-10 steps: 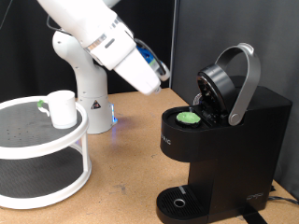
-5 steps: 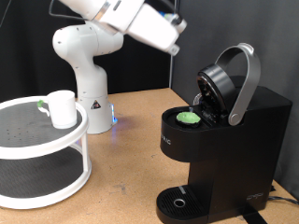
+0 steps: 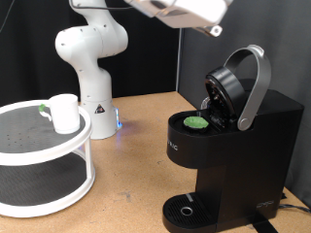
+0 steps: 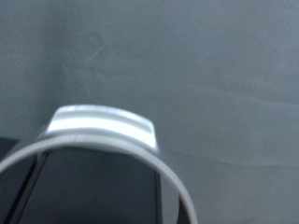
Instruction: Make a cup of coffee with the keurig machine
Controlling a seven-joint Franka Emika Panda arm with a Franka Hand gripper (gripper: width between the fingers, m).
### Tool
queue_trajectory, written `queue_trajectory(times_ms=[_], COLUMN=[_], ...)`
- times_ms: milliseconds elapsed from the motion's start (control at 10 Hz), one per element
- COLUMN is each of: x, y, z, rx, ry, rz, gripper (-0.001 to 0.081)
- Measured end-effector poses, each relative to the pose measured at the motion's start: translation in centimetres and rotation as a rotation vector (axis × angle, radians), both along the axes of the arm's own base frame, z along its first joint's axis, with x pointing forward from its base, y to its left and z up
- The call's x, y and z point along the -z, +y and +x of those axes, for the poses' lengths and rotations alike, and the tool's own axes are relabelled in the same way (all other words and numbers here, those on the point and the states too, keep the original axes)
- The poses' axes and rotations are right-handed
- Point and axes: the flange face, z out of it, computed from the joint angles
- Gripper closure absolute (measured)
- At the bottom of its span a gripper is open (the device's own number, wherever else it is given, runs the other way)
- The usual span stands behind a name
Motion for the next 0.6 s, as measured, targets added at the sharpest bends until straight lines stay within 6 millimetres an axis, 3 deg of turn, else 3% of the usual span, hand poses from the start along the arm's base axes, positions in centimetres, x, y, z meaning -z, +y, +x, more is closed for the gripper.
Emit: queue_trajectory(times_ms=[600], x=[-2.1], y=[8.8], z=[0.2], rx=[-0.016], ry=[0.019], rz=[-0.026], gripper=[0.0805])
